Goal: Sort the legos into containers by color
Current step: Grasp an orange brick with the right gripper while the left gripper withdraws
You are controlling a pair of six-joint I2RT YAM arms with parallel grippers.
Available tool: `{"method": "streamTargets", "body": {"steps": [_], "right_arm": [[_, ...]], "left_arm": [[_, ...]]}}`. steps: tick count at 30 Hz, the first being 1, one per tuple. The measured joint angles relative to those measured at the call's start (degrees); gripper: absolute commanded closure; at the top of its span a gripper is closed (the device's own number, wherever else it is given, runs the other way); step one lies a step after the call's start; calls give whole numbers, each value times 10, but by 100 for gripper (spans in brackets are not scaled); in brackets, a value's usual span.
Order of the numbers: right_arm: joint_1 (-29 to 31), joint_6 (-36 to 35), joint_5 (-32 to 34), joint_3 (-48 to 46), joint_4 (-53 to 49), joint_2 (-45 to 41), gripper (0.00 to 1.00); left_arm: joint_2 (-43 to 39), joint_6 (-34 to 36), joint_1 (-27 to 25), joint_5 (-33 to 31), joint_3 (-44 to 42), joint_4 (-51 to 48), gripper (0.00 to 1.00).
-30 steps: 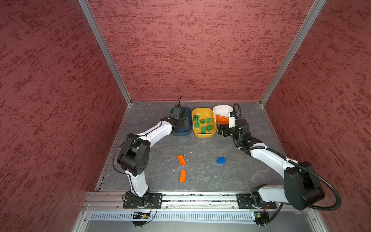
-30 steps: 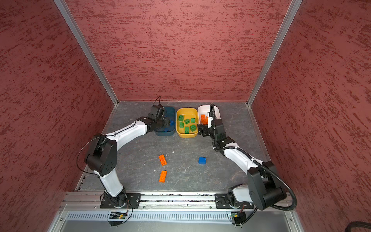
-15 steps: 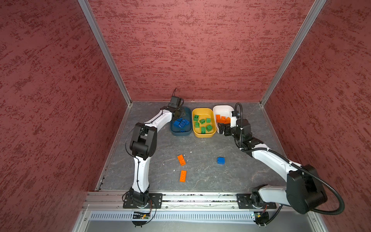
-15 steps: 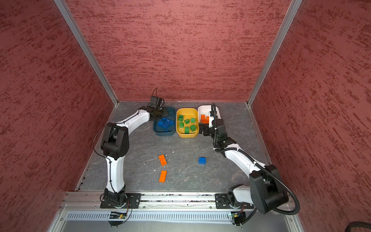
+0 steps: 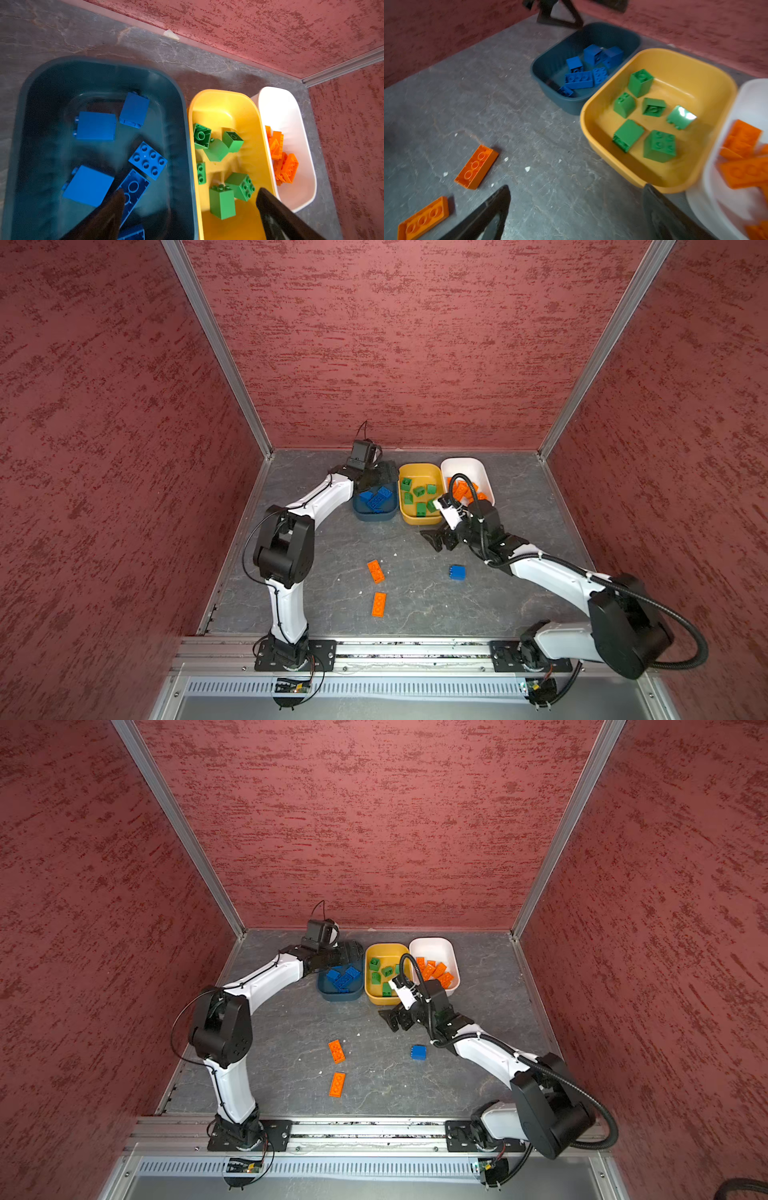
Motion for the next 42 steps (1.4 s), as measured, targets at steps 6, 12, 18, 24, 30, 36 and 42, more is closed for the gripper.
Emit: {"method": "streamTargets", "body": {"steps": [6,12,18,24,30,36,42], "right_arm": [[77,-101,-28,47,-43,79,1],[131,-207,-42,136,-117,173,1],[162,-305,-53,237,-203,256,1],[178,-376,-70,308,-278,313,1],[191,-415,-73,367,-328,367,3],[201,-426,-63,414,-338,413,16],[203,-430,-54,420,-352,418,39]], "left_arm": [[-84,-6,0,-59,-77,17,0],[-170,-33,5,-159,-167,18,0],[-217,-61,27,-217,-210,-11,1],[-238,-78,47,-246,-236,-36,0],[-251,-89,56,-254,-245,-42,0],[-251,-95,60,-256,-245,-45,0],[-254,-103,60,-255,-252,-53,1]]}}
